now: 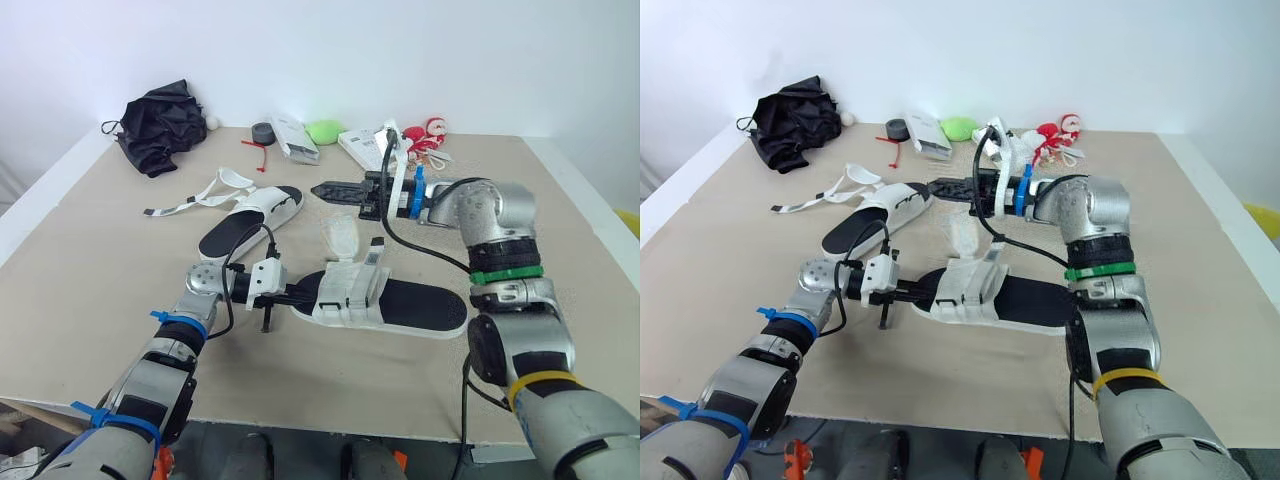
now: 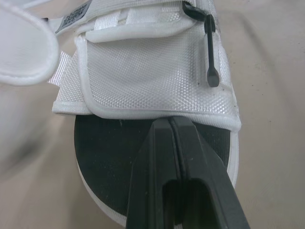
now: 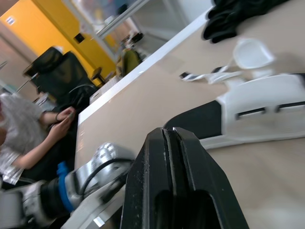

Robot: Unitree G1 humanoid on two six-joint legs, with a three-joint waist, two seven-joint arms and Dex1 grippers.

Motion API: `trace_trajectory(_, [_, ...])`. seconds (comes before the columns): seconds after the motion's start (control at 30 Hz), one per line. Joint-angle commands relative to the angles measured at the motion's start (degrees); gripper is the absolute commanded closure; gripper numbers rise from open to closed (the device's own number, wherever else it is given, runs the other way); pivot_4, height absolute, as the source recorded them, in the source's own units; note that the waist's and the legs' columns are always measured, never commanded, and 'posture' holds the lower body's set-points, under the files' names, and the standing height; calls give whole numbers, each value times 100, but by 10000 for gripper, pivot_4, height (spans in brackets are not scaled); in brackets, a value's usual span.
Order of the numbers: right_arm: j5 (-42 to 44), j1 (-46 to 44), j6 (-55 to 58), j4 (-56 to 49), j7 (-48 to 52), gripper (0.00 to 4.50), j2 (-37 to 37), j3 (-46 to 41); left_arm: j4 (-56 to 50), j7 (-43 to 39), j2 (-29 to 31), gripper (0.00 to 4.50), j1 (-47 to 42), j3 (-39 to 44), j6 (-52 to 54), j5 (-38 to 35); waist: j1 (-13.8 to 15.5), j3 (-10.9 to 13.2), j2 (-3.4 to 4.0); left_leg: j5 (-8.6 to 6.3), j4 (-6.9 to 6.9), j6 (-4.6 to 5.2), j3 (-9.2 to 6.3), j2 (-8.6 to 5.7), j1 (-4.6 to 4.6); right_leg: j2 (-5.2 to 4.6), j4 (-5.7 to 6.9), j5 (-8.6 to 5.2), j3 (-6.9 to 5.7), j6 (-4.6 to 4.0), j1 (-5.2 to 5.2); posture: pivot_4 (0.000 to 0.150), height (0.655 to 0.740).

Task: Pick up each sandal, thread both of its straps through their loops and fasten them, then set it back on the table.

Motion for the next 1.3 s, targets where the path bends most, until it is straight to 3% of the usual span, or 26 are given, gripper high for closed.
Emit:
trace_trajectory(0.03, [146,164,216,-631,-77,43264,-162,-44,599,36,146,45000,457,-386,299,607,-1,0,0,0,0,0,1,0,1,0,0,0,1,0,0,1500,7400])
trace_trajectory(0.2, [-176,192,-162,-587,-413,43264,-369,-44,607,28,134,45000,449,-398,299,617,-1,2,0,0,0,-1,3,-1,1,-2,-1,-1,3,-2,-4,1500,7400])
trace_trajectory(0.23, [-273,133,-362,-437,-538,41142,-391,-120,609,27,132,45000,448,-400,299,619,-1,2,0,0,0,0,3,-1,1,-1,-2,-1,2,-2,-6,1500,7400])
trace_trajectory(0.3, [-309,41,-490,-247,-584,35033,-472,-202,610,29,126,45000,448,-407,297,624,0,2,0,0,0,0,2,-1,1,-1,-1,-1,0,-2,-6,1500,7400])
trace_trajectory(0.53, [-29,290,40,-947,88,744,-1091,131,611,49,119,45000,450,-396,300,624,3,0,1,0,0,0,5,-1,1,-1,-2,-1,2,-2,-2,1500,7400])
trace_trajectory(0.77, [132,726,495,-1187,386,744,-1547,285,612,59,146,45000,473,-395,302,631,6,2,-4,-1,0,-2,8,-1,1,-7,-4,-2,3,-4,-5,1500,7400])
trace_trajectory(1.3, [-559,778,-143,-80,484,744,-1121,999,583,54,181,45000,481,-398,294,628,6,0,-2,-1,1,-1,7,0,5,-2,-3,-1,1,-3,-4,1500,7400])
